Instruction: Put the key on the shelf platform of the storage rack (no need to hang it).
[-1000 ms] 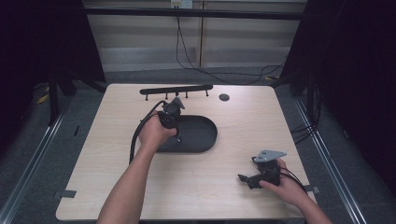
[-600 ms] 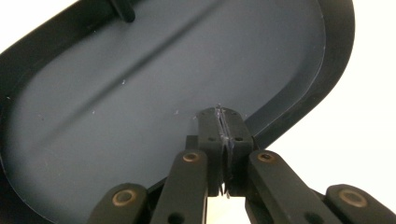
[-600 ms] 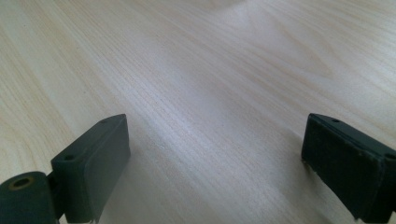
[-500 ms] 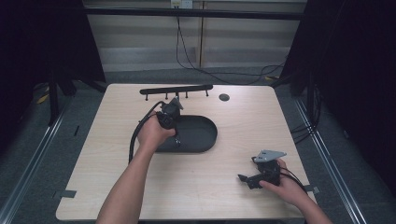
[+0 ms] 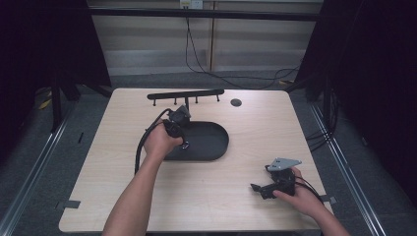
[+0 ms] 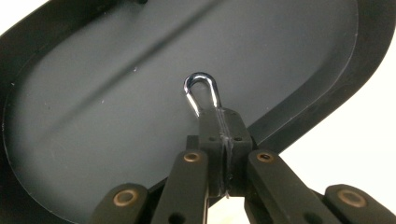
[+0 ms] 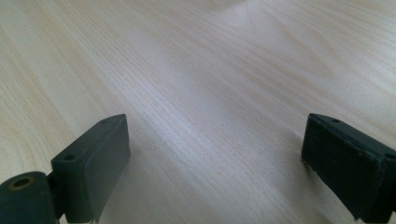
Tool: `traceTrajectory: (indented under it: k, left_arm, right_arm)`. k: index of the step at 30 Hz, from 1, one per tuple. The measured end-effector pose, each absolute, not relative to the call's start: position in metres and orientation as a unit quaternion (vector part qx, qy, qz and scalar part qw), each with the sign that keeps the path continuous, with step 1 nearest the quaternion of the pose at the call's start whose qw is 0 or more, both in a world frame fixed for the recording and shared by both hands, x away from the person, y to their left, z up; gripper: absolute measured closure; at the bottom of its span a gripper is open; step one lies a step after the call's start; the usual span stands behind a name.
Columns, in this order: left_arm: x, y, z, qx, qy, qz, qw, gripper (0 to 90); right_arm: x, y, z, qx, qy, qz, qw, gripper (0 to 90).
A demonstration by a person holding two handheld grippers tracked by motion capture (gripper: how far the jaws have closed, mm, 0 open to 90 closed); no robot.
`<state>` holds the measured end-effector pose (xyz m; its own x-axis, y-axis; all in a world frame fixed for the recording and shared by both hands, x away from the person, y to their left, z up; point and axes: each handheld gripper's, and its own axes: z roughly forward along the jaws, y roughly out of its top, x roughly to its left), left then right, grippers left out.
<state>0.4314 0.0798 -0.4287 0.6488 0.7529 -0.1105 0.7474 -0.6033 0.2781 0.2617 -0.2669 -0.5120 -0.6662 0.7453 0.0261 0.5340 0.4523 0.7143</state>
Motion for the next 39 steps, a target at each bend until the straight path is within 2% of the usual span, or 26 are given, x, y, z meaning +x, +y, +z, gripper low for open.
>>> traceTrajectory:
  k: [8, 17, 39]
  left_arm:
    - [0.432, 0.084, -0.433, 0.892, 0.426, 0.002, 0.151, 87.9]
    - [0.429, 0.089, -0.432, 0.888, 0.432, 0.000, 0.156, 82.8]
    - [0.421, 0.098, -0.426, 0.883, 0.435, 0.000, 0.178, 65.8]
  right_arm:
    - [0.262, -0.267, -0.512, 0.381, 0.839, 0.359, 0.147, 7.2]
    - [0.262, -0.267, -0.512, 0.380, 0.840, 0.358, 0.147, 7.2]
    - [0.262, -0.267, -0.512, 0.380, 0.840, 0.358, 0.147, 7.2]
